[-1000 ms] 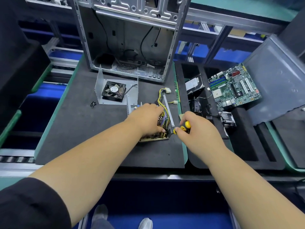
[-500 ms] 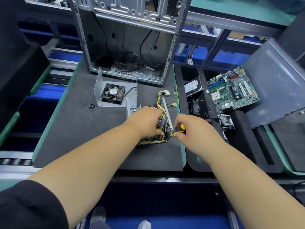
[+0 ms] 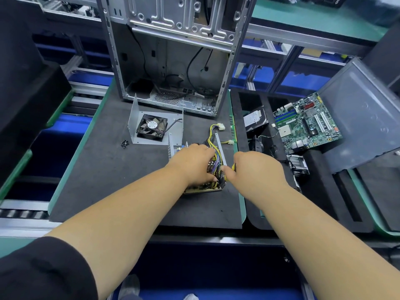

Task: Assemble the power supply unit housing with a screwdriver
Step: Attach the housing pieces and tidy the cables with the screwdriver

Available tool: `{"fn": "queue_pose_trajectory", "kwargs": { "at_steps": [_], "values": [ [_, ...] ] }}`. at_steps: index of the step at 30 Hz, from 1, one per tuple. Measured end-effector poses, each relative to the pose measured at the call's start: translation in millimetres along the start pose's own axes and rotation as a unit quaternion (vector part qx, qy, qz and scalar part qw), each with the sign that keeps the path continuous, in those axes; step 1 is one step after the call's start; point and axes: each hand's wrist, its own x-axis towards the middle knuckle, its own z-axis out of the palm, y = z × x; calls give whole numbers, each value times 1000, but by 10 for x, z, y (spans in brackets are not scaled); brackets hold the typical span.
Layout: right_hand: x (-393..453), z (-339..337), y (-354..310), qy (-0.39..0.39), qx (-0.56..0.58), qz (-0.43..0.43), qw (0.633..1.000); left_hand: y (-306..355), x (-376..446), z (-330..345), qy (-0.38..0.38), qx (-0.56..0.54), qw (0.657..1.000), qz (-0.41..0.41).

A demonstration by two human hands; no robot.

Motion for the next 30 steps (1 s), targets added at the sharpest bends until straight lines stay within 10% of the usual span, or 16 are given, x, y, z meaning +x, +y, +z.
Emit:
{"fn": "queue_pose_trajectory", "kwargs": {
  "at_steps": [9, 30],
  "values": [
    [-55, -77, 63, 5, 86, -127, 988, -2, 6, 2, -13, 4, 1000, -5],
    [27, -84, 6, -40, -11, -48, 998, -1, 11, 0, -9, -1, 1000, 2]
  ]
}}
